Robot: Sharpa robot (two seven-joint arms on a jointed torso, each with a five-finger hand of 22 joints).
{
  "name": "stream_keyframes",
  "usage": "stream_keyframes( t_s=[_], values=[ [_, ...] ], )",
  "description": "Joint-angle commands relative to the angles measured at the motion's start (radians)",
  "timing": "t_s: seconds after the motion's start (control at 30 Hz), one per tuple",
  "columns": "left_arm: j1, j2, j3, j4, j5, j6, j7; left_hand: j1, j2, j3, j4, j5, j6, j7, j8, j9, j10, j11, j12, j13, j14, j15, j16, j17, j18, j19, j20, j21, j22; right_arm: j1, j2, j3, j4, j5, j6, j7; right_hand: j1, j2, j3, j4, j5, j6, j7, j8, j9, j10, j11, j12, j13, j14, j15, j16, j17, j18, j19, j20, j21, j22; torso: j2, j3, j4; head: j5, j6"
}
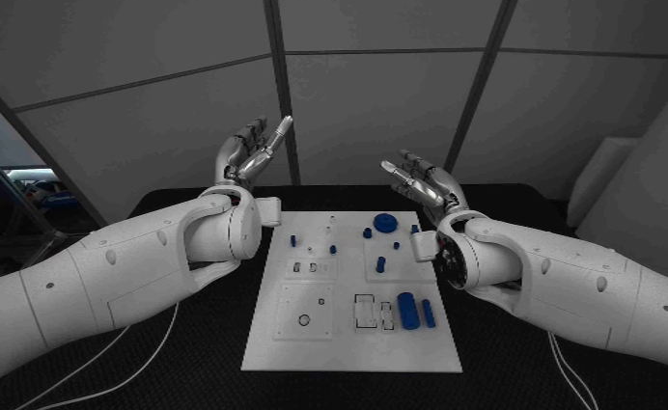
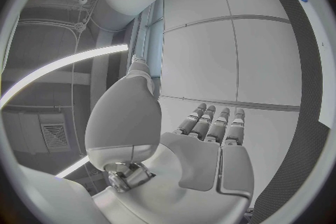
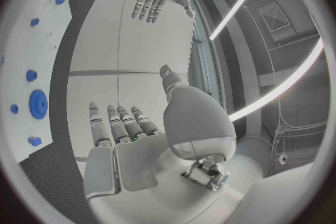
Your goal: Assemble the parts on the task board
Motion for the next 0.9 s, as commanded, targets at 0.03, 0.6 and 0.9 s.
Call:
stream_keyframes(
  t_s=[0.03, 0.6, 0.9],
  values=[
    [0.001, 0.001, 0.001, -0.001, 0.009, 0.041, 0.04, 0.062, 0.009, 0.021, 0.012, 0.005, 0.057, 0.047, 0.015, 0.008, 0.061, 0.032, 0.016, 0.008, 0.053, 0.02, 0.018, 0.009, -0.01, 0.019, 0.024, 0.013, 0.006, 0.002, 0.007, 0.006, -0.011, -0.102, 0.122, -0.068, 0.173, 0.013, 0.027, -0.089, 0.009, 0.269, 0.12, 0.054, 0.03, 0.364, 0.06, 0.066, 0.029, 0.37, 0.044, 0.065, 0.029, 0.075, 0.282, 0.009, 0.098, 0.047, 0.0, 0.0, -0.0001, 0.0, 0.0],
    [-0.003, -0.1, 0.0, 0.075, -0.058, 0.143, 0.014, 0.255, 0.194, 0.254, -0.077, -0.005, 0.625, 0.092, 0.148, 0.065, 0.725, 0.064, 0.158, 0.049, 0.727, -0.041, 0.195, 0.067, 0.058, 0.604, 0.012, 0.249, 0.116, 0.053, -0.039, 0.008, -0.1, -0.741, 0.109, -0.101, 0.2, -0.014, 0.154, -0.188, 0.017, 0.765, 0.057, 0.074, 0.037, 0.856, -0.036, 0.042, 0.03, 0.872, -0.067, 0.093, 0.037, 0.123, 0.596, -0.06, 0.224, 0.059, 0.06, 0.0068, -0.0037, -0.005, -0.004],
    [-0.008, -0.149, 0.0, 0.139, -0.106, 0.18, -0.008, 0.255, 0.212, 0.245, -0.123, -0.006, 0.697, 0.072, 0.131, 0.048, 0.829, 0.034, 0.143, 0.038, 0.893, -0.085, 0.217, 0.075, 0.058, 0.744, -0.031, 0.305, 0.128, 0.102, -0.027, 0.008, -0.124, -1.029, 0.225, -0.243, 0.176, -0.062, 0.201, -0.203, 0.073, 0.825, 0.032, 0.064, 0.039, 0.941, -0.07, 0.032, 0.032, 1.024, -0.119, 0.12, 0.068, 0.12, 0.729, -0.122, 0.33, 0.104, 0.103, 0.0036, 0.0055, -0.016, 0.008]
  ],
)
